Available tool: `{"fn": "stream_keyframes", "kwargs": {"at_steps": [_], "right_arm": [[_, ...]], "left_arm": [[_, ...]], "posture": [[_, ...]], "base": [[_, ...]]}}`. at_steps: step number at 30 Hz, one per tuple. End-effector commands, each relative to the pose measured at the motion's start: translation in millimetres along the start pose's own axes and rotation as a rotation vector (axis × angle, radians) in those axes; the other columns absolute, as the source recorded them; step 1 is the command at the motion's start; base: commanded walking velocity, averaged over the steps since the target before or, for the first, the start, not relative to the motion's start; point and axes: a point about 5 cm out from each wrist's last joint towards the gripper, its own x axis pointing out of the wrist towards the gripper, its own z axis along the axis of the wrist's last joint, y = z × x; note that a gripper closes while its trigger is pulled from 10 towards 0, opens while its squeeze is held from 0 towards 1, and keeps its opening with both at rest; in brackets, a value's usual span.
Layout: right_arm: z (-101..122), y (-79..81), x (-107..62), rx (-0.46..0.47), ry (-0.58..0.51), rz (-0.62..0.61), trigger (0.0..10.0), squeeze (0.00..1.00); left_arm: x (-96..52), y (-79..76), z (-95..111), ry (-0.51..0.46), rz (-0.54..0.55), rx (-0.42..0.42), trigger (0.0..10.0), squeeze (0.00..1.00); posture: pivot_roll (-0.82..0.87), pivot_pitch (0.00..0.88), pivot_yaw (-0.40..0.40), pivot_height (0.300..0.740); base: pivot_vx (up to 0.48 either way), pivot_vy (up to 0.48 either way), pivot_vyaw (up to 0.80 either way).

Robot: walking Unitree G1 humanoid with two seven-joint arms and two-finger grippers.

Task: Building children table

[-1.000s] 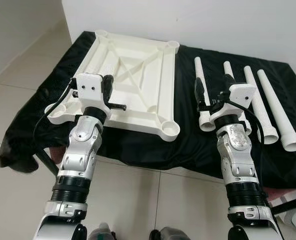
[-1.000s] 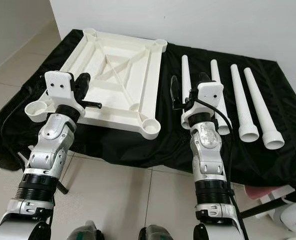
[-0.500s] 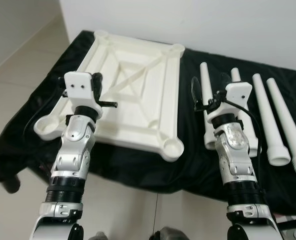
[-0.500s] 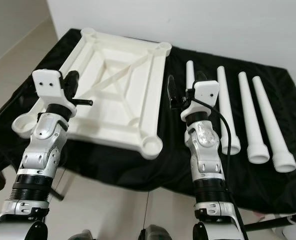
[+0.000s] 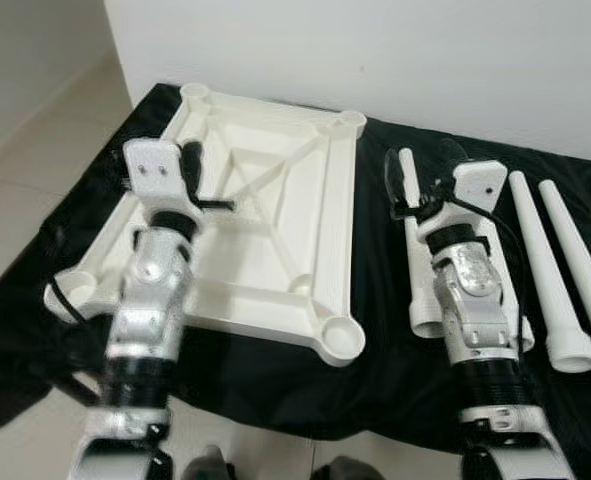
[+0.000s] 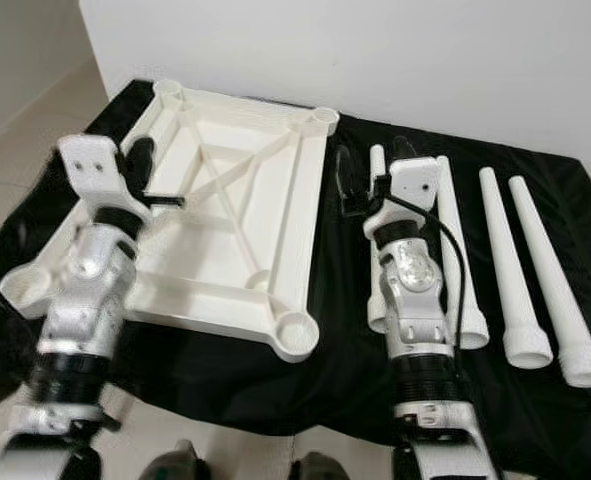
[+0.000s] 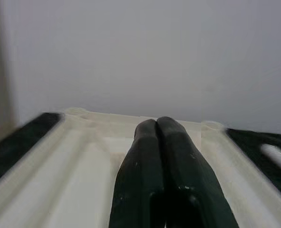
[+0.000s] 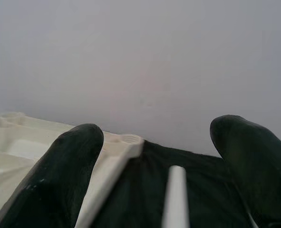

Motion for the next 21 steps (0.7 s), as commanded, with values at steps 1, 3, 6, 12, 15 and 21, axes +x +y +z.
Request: {"fn": "stream_keyframes", "kwargs": {"at_steps": [1, 3, 6, 12, 15, 21], "right_arm": [[-3.3, -1.0, -0.2, 0.009, 0.022, -0.017, 10.0, 0.0], [-3.6, -2.2, -0.4, 0.017, 0.025, -0.026, 10.0, 0.0], [-4.0, -4.2, -0.5, 0.018, 0.03, -0.047, 10.0, 0.0], [-7.5, -15.3, 2.8, 0.03, 0.087, -0.135, 10.0, 0.0], [-7.9, -20.5, 5.7, 0.019, 0.119, -0.169, 10.0, 0.0], [-21.1, -34.9, 15.7, 0.024, 0.307, -0.268, 10.0, 0.0]], "left_arm": [[-2.0, 3.3, 1.5, 0.003, -0.006, 0.015, 10.0, 0.0], [-2.2, 2.4, 2.4, 0.003, -0.021, 0.022, 10.0, 0.0], [-2.7, 0.9, 3.2, 0.004, -0.041, 0.029, 10.0, 0.0], [-4.7, -8.6, 2.7, 0.02, -0.121, 0.032, 10.0, 0.0], [-5.9, -15.3, 1.5, 0.042, -0.182, 0.03, 10.0, 0.0], [-10.9, -38.9, -1.3, 0.115, -0.417, 0.045, 10.0, 0.0]], "posture": [[0.03, 0.0, -0.049, 0.74], [0.03, 0.003, -0.05, 0.74], [0.03, 0.004, -0.048, 0.74], [0.03, 0.009, -0.049, 0.74], [0.02, 0.013, -0.048, 0.74], [0.02, 0.01, -0.042, 0.74]], "base": [[0.0, 0.0, 0.0], [0.0, 0.0, 0.0], [0.0, 0.0, 0.0], [0.0, 0.0, 0.0], [0.0, 0.0, 0.0], [0.0, 0.0, 0.0]]}}
